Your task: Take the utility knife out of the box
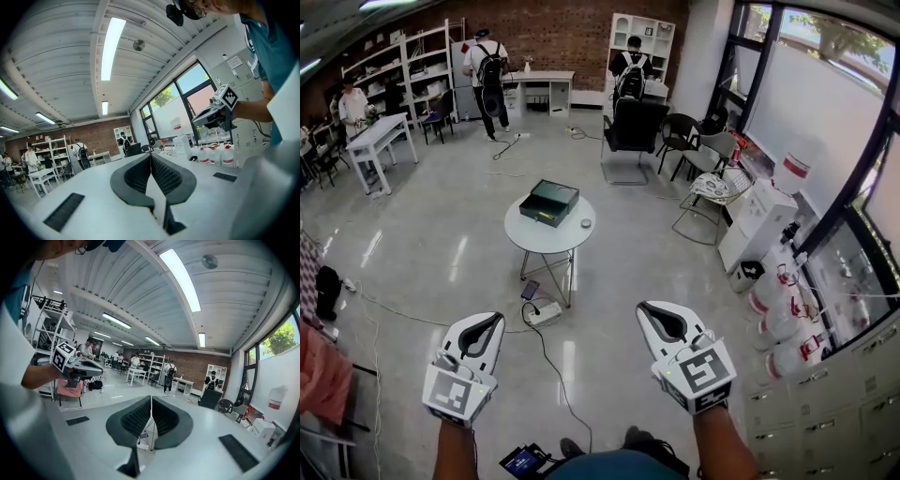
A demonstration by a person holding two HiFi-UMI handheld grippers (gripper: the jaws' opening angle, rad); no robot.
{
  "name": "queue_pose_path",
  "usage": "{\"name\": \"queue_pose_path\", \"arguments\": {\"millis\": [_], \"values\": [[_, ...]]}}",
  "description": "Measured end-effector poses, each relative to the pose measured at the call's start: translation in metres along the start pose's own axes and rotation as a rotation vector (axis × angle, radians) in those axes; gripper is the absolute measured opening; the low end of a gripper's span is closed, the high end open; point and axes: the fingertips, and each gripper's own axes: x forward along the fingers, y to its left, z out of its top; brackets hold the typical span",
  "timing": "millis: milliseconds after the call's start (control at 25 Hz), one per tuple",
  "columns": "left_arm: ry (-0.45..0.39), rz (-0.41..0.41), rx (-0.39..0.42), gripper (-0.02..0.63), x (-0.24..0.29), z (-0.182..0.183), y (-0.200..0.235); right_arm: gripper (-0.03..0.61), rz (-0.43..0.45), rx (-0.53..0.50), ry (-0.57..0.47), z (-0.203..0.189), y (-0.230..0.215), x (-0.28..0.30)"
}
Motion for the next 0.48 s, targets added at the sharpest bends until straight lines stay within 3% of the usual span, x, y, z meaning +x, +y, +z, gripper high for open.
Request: {"name": "queue_pose_path", "arguments": {"millis": [200, 480], "values": [[0.001, 0.003, -0.02, 0.018, 0.011, -0.008, 0.018, 0.038, 0.012, -0.009, 0.009, 0.004, -0.004, 0.024], [0.041, 0.047, -0.02, 0.019, 0.068, -0.03, 0.041, 0.038, 0.067, 0.004, -0.004, -0.01, -0.053, 0.09]]}}
